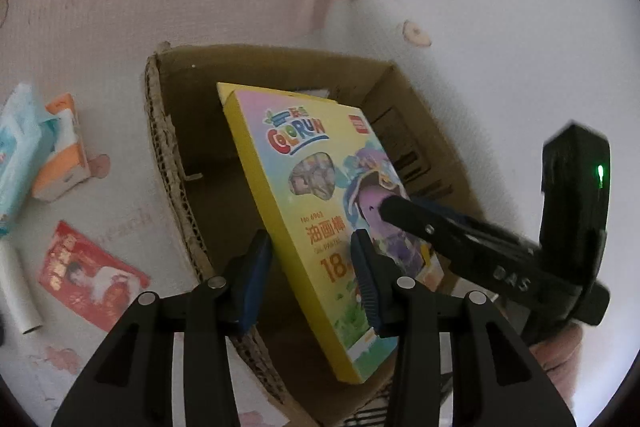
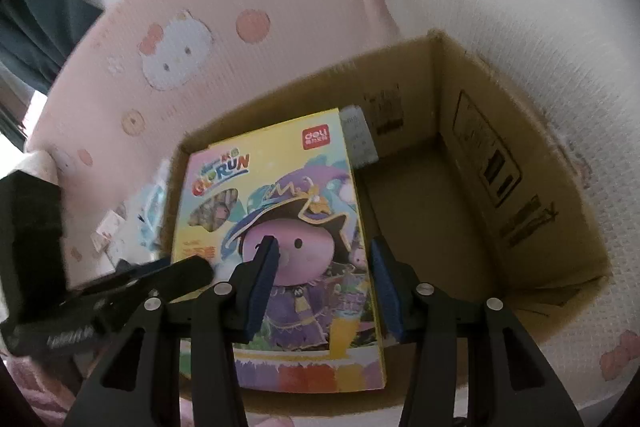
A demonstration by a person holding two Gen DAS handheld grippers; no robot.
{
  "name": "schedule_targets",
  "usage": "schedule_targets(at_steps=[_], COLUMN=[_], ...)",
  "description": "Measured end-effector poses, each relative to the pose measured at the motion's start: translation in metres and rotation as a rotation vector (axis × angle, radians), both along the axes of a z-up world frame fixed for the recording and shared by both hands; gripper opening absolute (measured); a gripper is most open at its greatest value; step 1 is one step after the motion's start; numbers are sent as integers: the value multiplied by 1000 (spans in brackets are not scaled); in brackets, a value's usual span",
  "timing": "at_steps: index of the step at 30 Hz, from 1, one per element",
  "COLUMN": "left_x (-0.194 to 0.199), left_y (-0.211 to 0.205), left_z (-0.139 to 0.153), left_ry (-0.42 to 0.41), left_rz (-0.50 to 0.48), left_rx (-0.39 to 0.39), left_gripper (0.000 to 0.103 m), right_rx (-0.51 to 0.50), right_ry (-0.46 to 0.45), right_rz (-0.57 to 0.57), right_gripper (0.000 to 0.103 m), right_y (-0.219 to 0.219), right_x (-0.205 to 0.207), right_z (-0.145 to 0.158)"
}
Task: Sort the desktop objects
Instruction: 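Open the left gripper to drop the pastel box inside, then move the left gripper back toward the baby wipes pack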
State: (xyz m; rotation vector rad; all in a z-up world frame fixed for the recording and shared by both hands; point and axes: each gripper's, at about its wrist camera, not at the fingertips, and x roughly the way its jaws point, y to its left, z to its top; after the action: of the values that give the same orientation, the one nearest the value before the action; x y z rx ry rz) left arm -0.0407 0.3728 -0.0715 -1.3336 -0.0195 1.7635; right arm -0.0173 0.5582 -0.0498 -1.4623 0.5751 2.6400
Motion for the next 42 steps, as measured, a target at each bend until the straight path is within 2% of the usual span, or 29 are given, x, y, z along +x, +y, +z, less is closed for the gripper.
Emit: schedule_targets(at_steps=[6, 7, 8, 10, 11, 14, 15, 16, 18, 21, 23, 26, 30, 32, 38, 40, 42], left_x=[-9, -6, -1, 6, 8, 10, 10, 9, 7, 2, 1, 0, -5, -5, 1, 3, 2], left_y=[7, 10, 14, 16, 15, 15, 14, 13, 11, 6, 7, 9, 8, 5, -14, -27, -37], left_z=[1, 2, 2, 3, 4, 8, 10, 12, 12, 15, 16, 14, 16, 23, 57, 69, 77], left_ry=[14, 30, 57, 126, 144, 181, 199, 214, 206, 166, 174, 177, 132, 146, 192, 196, 189], left_rz=[-39, -71, -104, -117, -117, -124, -120, -106, -95, -88, -93, -107, -118, -120, -144, -134, -125], left_rx=[-46, -63, -95, -138, -149, -158, -158, -162, -152, -125, -118, -105, -41, -9, 105, 157, 195], left_gripper=[45, 45, 45, 45, 45, 48, 51, 52, 54, 54, 55, 55, 55, 55, 55, 59, 69], right_rx=[-46, -52, -97, -176, -139, 83, 116, 107, 63, 59, 53, 44, 62, 72, 165, 195, 205], right_ry=[-58, -69, -54, -40, -50, -78, -94, -102, -126, -156, -174, -192, -206, -186, -98, -70, -45], right_rz=[2, 4, 34, 74, 93, 129, 130, 128, 99, 47, 31, 29, 41, 46, 58, 59, 58], right_gripper=[44, 29, 23, 23, 23, 23, 23, 23, 23, 23, 24, 24, 25, 25, 38, 41, 48], right_y=[5, 5, 3, -5, -15, -37, -39, -38, -30, -18, -12, -8, -14, -20, -41, -47, -53], right_x=[-16, -17, -18, -20, -23, -27, -27, -28, -27, -25, -24, -21, -21, -18, -12, -9, -6], right_z=[-19, -22, -23, -23, -21, -14, -13, -13, -15, -19, -21, -18, -13, -4, 32, 47, 60])
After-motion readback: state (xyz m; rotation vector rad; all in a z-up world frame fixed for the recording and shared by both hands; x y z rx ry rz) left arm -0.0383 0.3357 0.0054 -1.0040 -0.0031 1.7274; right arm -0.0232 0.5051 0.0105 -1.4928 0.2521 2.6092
